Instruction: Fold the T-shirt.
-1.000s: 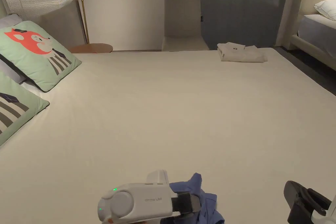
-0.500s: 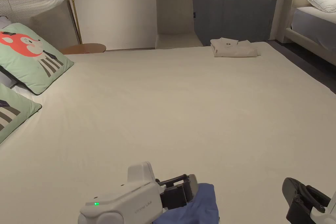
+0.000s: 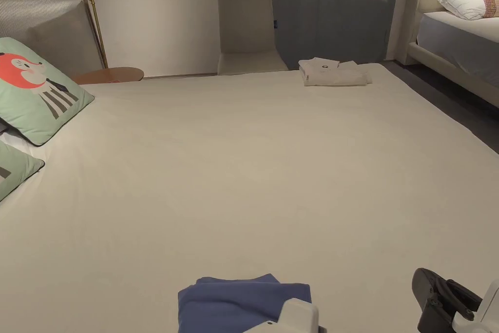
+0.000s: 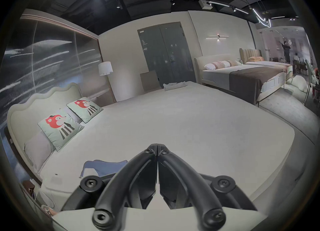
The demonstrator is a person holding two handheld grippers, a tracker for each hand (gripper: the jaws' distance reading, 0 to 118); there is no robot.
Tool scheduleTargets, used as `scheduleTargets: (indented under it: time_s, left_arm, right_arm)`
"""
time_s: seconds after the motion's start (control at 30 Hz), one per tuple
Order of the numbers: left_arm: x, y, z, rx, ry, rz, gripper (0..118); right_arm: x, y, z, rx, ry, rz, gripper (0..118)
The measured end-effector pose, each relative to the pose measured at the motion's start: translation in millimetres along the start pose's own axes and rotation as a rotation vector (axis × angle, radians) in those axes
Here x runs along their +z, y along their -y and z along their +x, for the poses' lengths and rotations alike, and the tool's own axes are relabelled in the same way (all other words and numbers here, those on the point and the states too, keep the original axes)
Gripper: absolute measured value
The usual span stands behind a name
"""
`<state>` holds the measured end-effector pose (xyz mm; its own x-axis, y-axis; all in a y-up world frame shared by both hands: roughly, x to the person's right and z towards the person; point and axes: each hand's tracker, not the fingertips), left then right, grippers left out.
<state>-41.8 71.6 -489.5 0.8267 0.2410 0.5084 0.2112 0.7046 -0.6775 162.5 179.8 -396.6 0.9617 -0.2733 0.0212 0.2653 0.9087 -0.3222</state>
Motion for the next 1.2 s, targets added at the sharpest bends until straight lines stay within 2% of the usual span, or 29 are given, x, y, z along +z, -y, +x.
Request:
scheduleTargets:
  time_s: [0.07,0.23,0.37,0.53,0.67,0.73,0.83,0.97,1.0,1.03,1.1,1.13,1.17,1.2]
  left_arm:
    - [-4,1,6,0.019,0.085,-0.021,2]
    - [31,-15,-13,0.093,0.061,0.104,2]
    - [87,-27,-64,0.21,0.008,0.26,2]
    - [149,-13,-128,0.371,-0.126,0.39,2]
    - [178,17,-170,0.502,-0.196,0.41,2]
    - [185,30,-183,0.557,-0.207,0.4,2]
    - [187,47,-194,0.6,-0.179,0.388,2]
    - [176,57,-210,0.682,-0.068,0.358,3]
    - [170,58,-217,0.707,-0.013,0.342,8]
    - [163,58,-225,0.735,0.07,0.312,27]
    - [142,56,-239,0.797,0.213,0.252,72]
    - [131,55,-244,0.82,0.281,0.224,99]
    - [121,53,-246,0.838,0.328,0.195,108]
    - [113,52,-247,0.846,0.376,0.181,109]
  right_arm:
    - [1,0,2,0.001,0.011,-0.003,1]
    - [-6,-5,-3,0.017,0.004,-0.003,1]
    - [-26,-4,-26,0.041,-0.062,-0.025,1]
    - [-69,22,-68,0.108,-0.167,-0.157,1]
    - [-108,56,-94,0.174,-0.211,-0.314,1]
    - [-126,72,-100,0.21,-0.203,-0.392,1]
    - [-148,90,-103,0.242,-0.13,-0.52,1]
    - [-160,87,-102,0.225,-0.125,-0.544,0]
    - [-163,84,-103,0.225,-0.125,-0.574,0]
    - [-167,82,-103,0.232,-0.127,-0.588,0]
    - [-170,78,-103,0.256,-0.141,-0.62,0]
    - [-172,77,-102,0.258,-0.146,-0.615,0]
    - [-174,77,-102,0.26,-0.149,-0.622,0]
    - [-176,77,-101,0.257,-0.152,-0.628,0]
